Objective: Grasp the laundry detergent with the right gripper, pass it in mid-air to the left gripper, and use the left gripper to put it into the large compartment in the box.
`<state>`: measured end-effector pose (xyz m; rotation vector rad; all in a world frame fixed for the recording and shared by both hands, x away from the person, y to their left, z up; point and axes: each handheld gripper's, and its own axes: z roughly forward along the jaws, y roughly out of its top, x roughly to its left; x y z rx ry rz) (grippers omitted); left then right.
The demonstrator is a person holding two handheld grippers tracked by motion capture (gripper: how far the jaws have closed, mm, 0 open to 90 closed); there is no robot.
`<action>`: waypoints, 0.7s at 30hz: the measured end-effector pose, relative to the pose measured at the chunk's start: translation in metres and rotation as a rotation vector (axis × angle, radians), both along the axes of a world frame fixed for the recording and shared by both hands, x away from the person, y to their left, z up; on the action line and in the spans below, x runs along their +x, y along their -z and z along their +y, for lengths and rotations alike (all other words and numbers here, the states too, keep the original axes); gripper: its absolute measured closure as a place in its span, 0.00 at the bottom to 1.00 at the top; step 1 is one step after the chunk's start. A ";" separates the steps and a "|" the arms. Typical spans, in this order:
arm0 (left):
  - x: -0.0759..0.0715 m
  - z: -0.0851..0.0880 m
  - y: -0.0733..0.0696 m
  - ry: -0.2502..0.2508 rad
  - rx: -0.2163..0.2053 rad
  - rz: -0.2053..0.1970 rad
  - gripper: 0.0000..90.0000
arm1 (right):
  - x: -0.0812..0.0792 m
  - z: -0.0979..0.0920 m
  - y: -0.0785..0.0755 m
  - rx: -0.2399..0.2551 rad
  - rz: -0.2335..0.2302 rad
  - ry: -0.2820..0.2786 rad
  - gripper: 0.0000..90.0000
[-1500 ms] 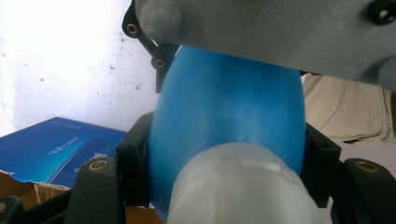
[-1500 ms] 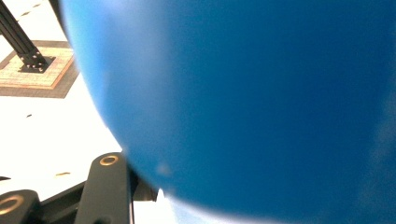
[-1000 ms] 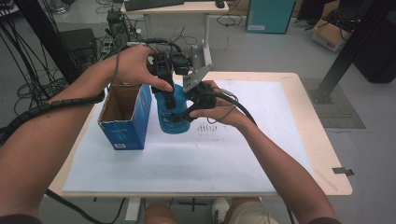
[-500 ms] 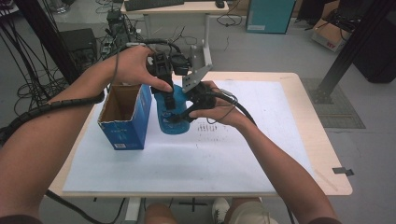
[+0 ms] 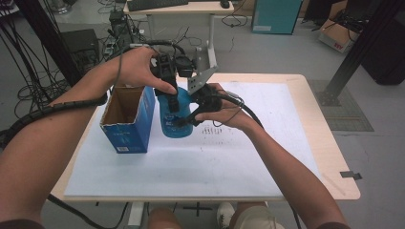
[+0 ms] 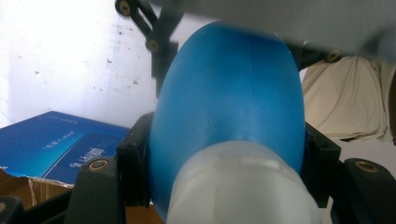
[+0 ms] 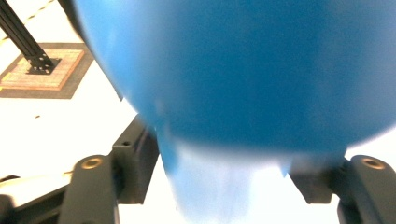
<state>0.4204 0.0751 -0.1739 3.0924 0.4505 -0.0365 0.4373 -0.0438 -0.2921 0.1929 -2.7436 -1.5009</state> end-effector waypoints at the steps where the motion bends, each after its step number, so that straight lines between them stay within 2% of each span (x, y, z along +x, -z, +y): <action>1: -0.002 0.001 0.001 -0.042 -0.020 -0.002 0.40 | 0.000 -0.002 0.000 -0.005 0.006 0.007 0.29; 4: -0.002 0.002 0.001 -0.061 -0.010 -0.013 0.40 | 0.001 -0.007 0.000 -0.010 0.007 0.034 0.22; 5: -0.002 0.003 0.000 -0.065 0.001 -0.014 0.40 | 0.003 -0.009 0.001 -0.015 -0.030 0.041 0.20; 9: -0.002 0.003 -0.005 -0.100 0.007 -0.006 0.40 | 0.002 -0.014 0.002 -0.062 -0.076 0.059 0.19; 10: -0.001 0.004 -0.008 -0.095 0.013 -0.002 0.40 | 0.002 -0.016 0.002 -0.073 -0.086 0.058 0.19; 12: -0.002 0.005 -0.012 -0.113 0.008 -0.024 0.40 | 0.001 -0.022 0.001 -0.100 -0.076 0.090 0.13; 14: -0.001 0.007 -0.017 -0.131 0.013 -0.026 0.40 | 0.001 -0.029 0.001 -0.125 -0.046 0.126 0.03; 16: -0.001 0.009 -0.023 -0.158 0.015 -0.033 0.40 | -0.001 -0.037 -0.001 -0.150 -0.062 0.164 0.06; 19: -0.001 0.014 -0.032 -0.200 0.017 -0.046 0.40 | -0.001 -0.052 -0.005 -0.177 -0.101 0.194 0.05; 21: -0.001 0.018 -0.036 -0.227 0.015 -0.045 0.40 | -0.001 -0.062 -0.008 -0.214 -0.112 0.233 0.05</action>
